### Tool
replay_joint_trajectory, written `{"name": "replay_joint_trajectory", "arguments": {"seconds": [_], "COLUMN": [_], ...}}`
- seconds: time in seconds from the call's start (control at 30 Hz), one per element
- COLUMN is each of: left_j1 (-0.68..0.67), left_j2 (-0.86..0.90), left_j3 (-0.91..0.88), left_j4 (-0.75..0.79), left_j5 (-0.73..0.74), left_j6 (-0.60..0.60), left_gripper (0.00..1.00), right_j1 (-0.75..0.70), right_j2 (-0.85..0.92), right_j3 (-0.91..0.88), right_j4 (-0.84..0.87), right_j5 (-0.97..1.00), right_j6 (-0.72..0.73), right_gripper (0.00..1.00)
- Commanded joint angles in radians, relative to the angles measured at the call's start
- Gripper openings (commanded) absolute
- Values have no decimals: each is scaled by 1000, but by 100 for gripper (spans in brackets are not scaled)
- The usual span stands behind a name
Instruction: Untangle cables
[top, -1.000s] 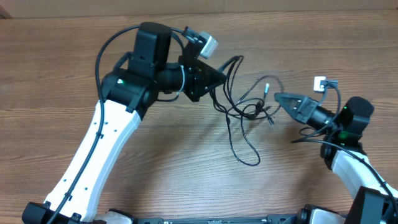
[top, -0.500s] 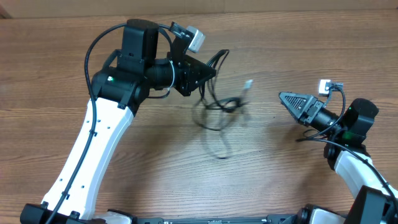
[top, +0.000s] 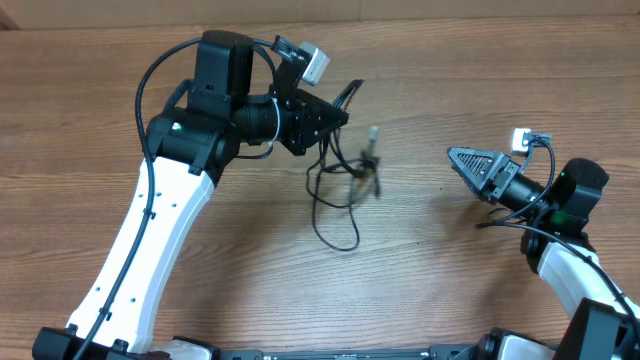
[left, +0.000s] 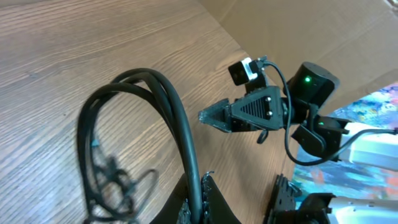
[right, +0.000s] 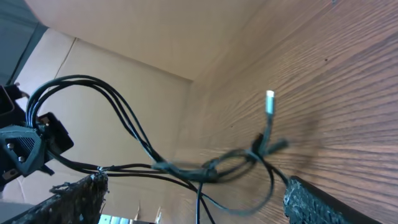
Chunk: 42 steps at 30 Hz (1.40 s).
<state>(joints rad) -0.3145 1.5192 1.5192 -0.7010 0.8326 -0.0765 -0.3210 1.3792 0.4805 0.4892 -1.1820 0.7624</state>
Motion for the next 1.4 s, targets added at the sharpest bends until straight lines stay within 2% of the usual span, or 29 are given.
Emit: {"name": "replay_joint_trajectory", "arguments": {"seconds": [0.0,0.2,0.5,1.13,1.37], "left_j1": [-24,-86,-137,-278,-325], "left_j2": [-8,-8,-8,-2,-1], "left_j3": [23,23,23,23,23], "left_j4": [10,43,47,124,134], "left_j5": [48,48,48,46,-35], "left_j6": [8,38,63,81,74], "left_gripper": [4,4,5,4,4], "right_j1": [5,86,196,302,333], "right_j2": [-6,-6,-6,-6,-6], "right_j3": [3,3,3,3,3], "right_j4": [20,87,94,94,93], "right_j5": [-43,-54,-48,23,57], "right_j6": [-9,-43,-117,-136,-143], "right_gripper": [91,93,94,96,96]}}
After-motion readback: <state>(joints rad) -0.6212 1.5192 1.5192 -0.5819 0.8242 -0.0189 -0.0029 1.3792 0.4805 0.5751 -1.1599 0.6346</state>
